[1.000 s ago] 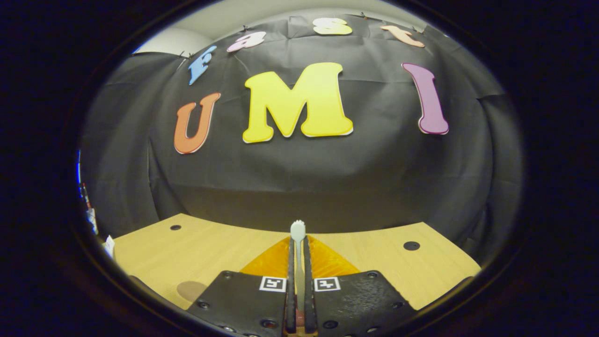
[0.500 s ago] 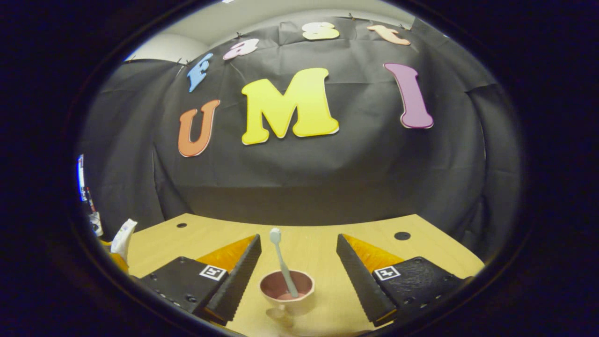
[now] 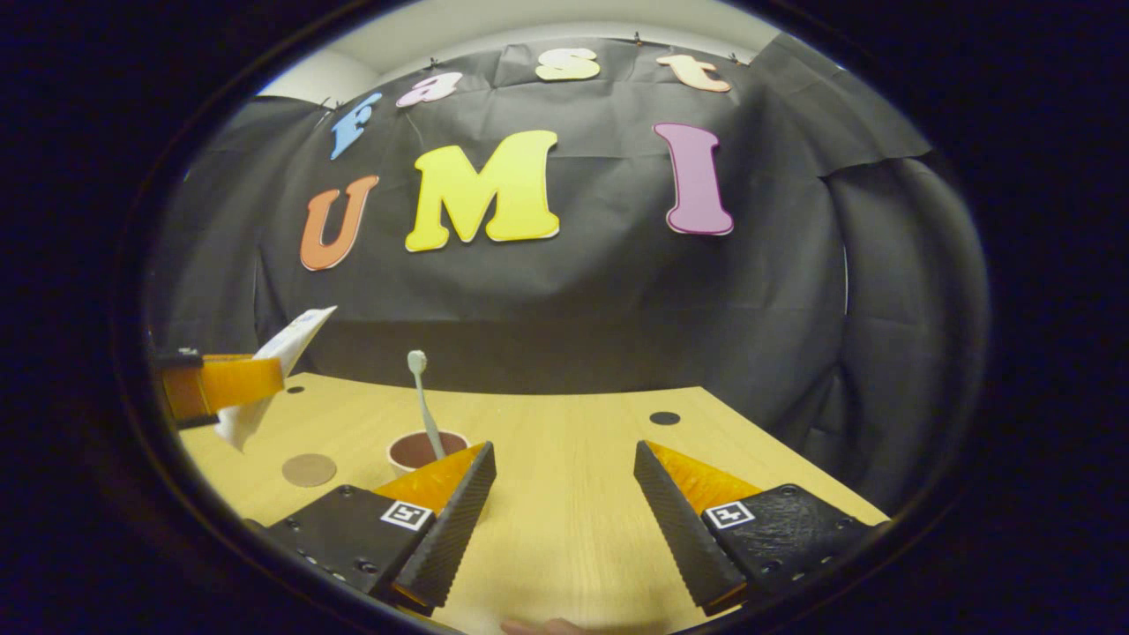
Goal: Put the toothbrush and toothpaste on the desktop into the cup, then pick up the cup and place it on the coaster on the desktop.
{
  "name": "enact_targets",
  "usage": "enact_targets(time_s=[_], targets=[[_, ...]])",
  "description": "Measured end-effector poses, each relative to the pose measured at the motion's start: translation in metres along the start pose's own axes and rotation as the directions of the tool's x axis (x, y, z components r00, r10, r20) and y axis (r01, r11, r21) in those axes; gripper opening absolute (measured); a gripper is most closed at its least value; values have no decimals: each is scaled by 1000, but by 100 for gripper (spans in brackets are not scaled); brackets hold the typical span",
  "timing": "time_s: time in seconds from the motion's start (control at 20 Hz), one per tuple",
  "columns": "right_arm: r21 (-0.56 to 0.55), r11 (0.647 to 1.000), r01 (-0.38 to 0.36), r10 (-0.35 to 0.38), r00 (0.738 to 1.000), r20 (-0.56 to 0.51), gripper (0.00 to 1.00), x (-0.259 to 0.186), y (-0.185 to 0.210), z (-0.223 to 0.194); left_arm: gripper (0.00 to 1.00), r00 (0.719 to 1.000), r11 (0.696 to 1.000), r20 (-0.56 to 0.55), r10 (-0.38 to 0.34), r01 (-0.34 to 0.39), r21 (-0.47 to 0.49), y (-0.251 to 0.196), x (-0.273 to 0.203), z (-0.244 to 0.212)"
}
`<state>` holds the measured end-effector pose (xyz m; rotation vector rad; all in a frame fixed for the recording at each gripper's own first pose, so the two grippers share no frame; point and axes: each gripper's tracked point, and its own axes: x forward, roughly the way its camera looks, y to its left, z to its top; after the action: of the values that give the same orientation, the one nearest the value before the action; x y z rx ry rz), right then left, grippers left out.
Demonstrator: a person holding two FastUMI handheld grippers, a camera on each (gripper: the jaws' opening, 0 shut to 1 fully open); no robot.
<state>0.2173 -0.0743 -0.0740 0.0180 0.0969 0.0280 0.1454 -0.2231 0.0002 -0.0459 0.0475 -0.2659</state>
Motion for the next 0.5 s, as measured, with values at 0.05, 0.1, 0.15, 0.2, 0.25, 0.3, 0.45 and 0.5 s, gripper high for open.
enact_targets(time_s=[0.05,0.1,0.15,0.2,0.25,0.3,0.45,0.5], targets=[[3,1000,-1,1,1000,-8,96,0,-3,-5,40,1000,1000,17,-9,9,0,-7,9,6],[24,1000,6,-6,1000,-24,94,1,-5,-11,40,999,1000,35,-12,12,-4,-13,19,12],[60,998,-22,23,1000,-14,94,1,-2,-11,39,998,1000,55,-17,17,-6,-20,29,19],[90,995,-32,33,999,-5,96,6,1,-14,39,998,1000,62,-24,24,-3,-28,39,23],[91,996,-10,15,999,-52,96,8,-2,-22,39,997,1000,67,-28,28,0,-33,47,28],[81,997,-13,18,997,-70,96,8,-4,-31,39,997,999,71,-36,36,4,-37,55,29],[77,997,-3,6,999,-32,96,4,-3,-21,40,997,998,60,-51,48,51,-51,70,26],[61,998,10,-9,1000,-19,96,4,-7,-20,39,997,997,54,-59,57,47,-54,73,22]])
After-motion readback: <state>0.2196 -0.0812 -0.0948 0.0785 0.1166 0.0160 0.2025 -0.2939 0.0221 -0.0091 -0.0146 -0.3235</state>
